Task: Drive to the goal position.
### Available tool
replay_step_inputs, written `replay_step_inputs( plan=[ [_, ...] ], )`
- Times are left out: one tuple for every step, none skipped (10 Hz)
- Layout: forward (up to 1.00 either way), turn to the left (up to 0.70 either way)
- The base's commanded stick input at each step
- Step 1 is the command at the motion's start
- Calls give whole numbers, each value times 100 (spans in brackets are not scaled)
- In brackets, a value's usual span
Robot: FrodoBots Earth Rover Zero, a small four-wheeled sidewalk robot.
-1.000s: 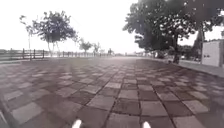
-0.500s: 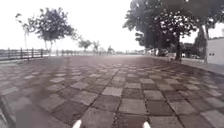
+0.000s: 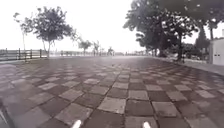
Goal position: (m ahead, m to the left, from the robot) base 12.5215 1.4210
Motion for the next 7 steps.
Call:
replay_step_inputs(
  plan=[
    [85, 0],
    [85, 0],
    [85, 0],
    [85, 0],
    [85, 0],
    [85, 0],
    [85, 0]
  ],
)
